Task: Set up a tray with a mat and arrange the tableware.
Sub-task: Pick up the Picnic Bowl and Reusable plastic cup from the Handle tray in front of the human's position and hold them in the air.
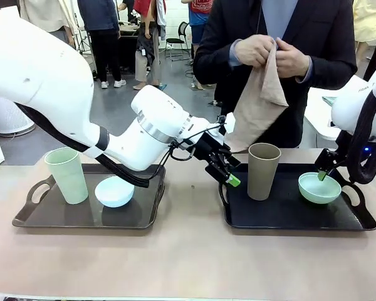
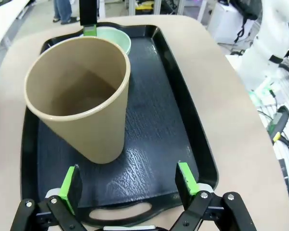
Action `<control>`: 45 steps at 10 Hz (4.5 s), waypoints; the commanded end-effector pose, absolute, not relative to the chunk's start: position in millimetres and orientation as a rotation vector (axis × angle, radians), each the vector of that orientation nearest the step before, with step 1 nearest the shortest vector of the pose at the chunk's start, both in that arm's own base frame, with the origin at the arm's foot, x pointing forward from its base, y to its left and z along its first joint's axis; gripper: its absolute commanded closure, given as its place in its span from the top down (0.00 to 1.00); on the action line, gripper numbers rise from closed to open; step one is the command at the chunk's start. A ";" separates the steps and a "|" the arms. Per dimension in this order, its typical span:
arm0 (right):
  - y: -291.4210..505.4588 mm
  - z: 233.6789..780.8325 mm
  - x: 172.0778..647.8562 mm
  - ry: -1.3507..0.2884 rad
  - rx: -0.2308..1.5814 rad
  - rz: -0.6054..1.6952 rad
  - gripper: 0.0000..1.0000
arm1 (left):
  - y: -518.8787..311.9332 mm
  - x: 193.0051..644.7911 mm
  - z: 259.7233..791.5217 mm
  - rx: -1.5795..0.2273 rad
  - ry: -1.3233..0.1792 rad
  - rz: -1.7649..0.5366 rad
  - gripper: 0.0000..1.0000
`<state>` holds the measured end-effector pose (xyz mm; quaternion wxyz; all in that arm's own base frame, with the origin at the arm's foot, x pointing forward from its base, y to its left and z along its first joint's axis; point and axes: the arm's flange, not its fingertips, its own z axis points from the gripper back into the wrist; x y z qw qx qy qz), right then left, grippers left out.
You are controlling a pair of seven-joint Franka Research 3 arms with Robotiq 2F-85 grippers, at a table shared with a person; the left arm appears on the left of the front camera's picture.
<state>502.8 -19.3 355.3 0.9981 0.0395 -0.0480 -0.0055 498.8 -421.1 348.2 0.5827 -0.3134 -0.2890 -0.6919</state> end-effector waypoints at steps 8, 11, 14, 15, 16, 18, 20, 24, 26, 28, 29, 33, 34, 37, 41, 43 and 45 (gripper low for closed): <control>-13.9 321.8 494.3 -0.078 0.049 0.060 1.00 | -469.9 527.9 319.8 -0.775 -0.768 -1.673 1.00; -10.7 315.8 494.1 -0.076 0.076 0.075 1.00 | -489.4 530.7 315.4 -0.804 -0.758 -1.680 1.00; -6.0 312.3 493.4 -0.075 0.109 0.097 1.00 | -504.7 538.9 308.1 -0.839 -0.741 -1.672 1.00; -5.6 310.3 493.5 -0.068 0.120 0.114 1.00 | -507.4 541.5 304.9 -0.841 -0.743 -1.668 1.00; -5.0 308.4 493.7 -0.064 0.124 0.123 0.41 | -510.8 545.3 302.5 -0.863 -0.747 -1.651 1.00; -5.5 307.2 494.2 -0.059 0.130 0.131 0.00 | -512.6 546.1 301.7 -0.879 -0.741 -1.660 0.44; -8.9 306.5 494.0 -0.057 0.138 0.128 0.25 | -507.9 544.4 303.4 -0.881 -0.741 -1.654 0.00; -8.0 309.2 497.0 -0.059 0.133 0.129 0.00 | -494.9 537.7 311.3 -0.852 -0.744 -1.646 0.26; -9.1 314.9 496.5 -0.066 0.114 0.126 0.00 | -483.1 535.2 316.3 -0.832 -0.746 -1.626 0.25; -8.8 325.3 494.6 -0.087 0.082 0.111 0.00 | -475.5 535.9 318.6 -0.822 -0.741 -1.607 0.00; -7.9 331.9 490.6 -0.103 0.048 0.103 0.00 | -473.9 535.0 319.7 -0.818 -0.743 -1.602 0.00; -8.1 341.5 493.1 -0.113 0.040 0.083 0.20 | -472.7 535.2 323.3 -0.810 -0.739 -1.597 0.25; -9.1 341.3 493.7 -0.092 0.037 0.086 0.20 | -471.7 535.4 324.2 -0.809 -0.739 -1.596 0.00; -10.8 346.3 492.8 -0.075 0.072 0.108 0.00 | -471.4 536.4 328.8 -0.817 -0.733 -1.588 0.25; -11.4 415.6 459.9 -0.137 0.186 0.144 0.00 | -446.6 497.7 401.1 -0.853 -0.644 -1.554 0.00; -15.3 496.7 416.8 -0.249 0.232 0.177 0.00 | -426.1 461.4 466.4 -0.849 -0.665 -1.558 0.00; -14.3 542.6 386.6 -0.322 0.208 0.167 0.00 | -409.5 428.5 511.7 -0.829 -0.737 -1.538 0.00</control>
